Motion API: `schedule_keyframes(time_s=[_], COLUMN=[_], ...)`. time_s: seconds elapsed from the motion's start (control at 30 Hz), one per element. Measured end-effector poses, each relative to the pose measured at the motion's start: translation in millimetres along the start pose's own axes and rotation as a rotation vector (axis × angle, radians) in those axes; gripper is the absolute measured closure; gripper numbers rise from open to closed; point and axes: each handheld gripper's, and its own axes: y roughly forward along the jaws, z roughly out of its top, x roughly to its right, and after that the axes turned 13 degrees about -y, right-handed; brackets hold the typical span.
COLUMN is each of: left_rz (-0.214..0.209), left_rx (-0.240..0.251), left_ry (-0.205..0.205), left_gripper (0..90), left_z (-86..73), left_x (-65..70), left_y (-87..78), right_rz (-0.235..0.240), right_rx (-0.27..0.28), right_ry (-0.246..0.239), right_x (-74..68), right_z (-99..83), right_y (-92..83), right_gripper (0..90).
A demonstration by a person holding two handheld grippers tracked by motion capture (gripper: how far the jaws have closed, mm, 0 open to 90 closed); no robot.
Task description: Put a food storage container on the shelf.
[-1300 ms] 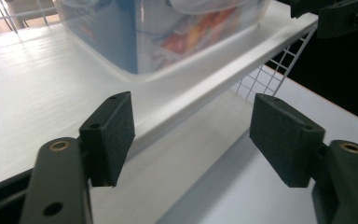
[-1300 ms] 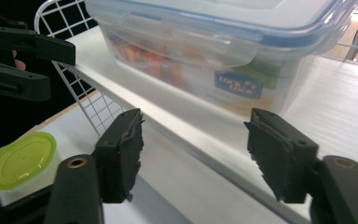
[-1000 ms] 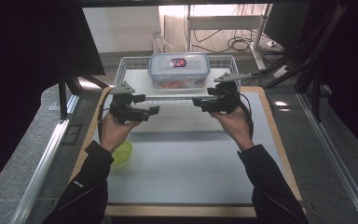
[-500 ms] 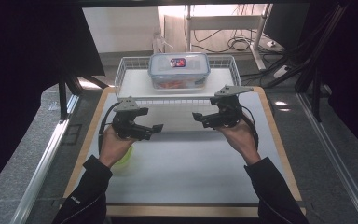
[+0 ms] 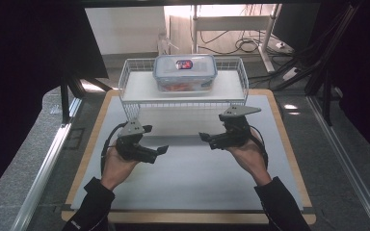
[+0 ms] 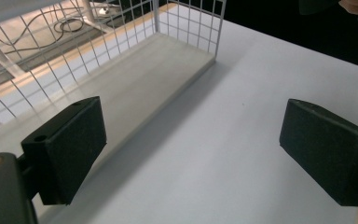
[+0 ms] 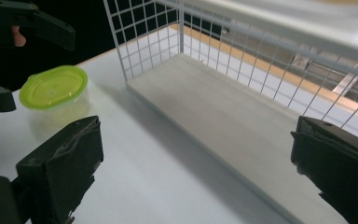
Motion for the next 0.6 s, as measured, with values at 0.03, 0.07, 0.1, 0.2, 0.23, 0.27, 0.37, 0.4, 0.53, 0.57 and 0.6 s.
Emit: schedule_keyframes(time_s=[0.03,0.07,0.1,0.2,0.23,0.27,0.37,0.4,0.53,0.57,0.6], left_rz=[0.002,0.001,0.001,-0.009,-0.016,-0.02,-0.02,-0.016,-0.018,-0.015,-0.012], left_rx=[0.002,0.001,-0.002,0.0,0.003,0.006,0.011,0.014,0.031,0.03,0.029], left_ry=[-0.002,-0.002,0.001,0.004,0.001,-0.002,-0.002,0.001,-0.003,0.0,0.0], left_gripper=[6.6,6.4,6.2,5.1,4.9,4.9,4.6,4.6,4.2,4.2,4.2], left_z=[-4.0,-7.3,-10.4,-20.0,-22.4,-25.7,-35.5,-39.8,-54.3,-57.7,-60.8], left_x=[1.7,2.9,3.9,6.1,6.5,7.0,8.5,9.2,11.9,12.2,12.7], left_y=[-0.7,-1.1,-1.3,-2.3,-2.5,-2.8,-3.5,-3.8,-2.5,-2.2,-1.5], right_rz=[0.003,0.01,0.017,0.03,0.031,0.03,0.025,0.021,0.014,0.013,0.011], right_rx=[-0.003,-0.005,-0.005,-0.008,-0.011,-0.014,-0.041,-0.04,-0.039,-0.041,-0.044], right_ry=[0.0,0.0,0.0,-0.005,-0.01,-0.013,-0.033,-0.034,-0.029,-0.03,-0.031], right_x=[-1.8,-3.9,-5.5,-10.0,-11.9,-13.0,-16.3,-17.5,-23.3,-24.9,-26.7], right_z=[-2.7,-6.1,-9.1,-18.0,-21.9,-24.1,-30.4,-32.5,-40.8,-42.9,-45.0], right_y=[0.2,0.3,0.6,1.4,1.5,1.5,1.1,0.0,-4.7,-5.3,-5.8], right_gripper=[1.7,1.7,1.7,1.4,1.2,1.0,0.0,0.0,0.0,0.0,0.0])
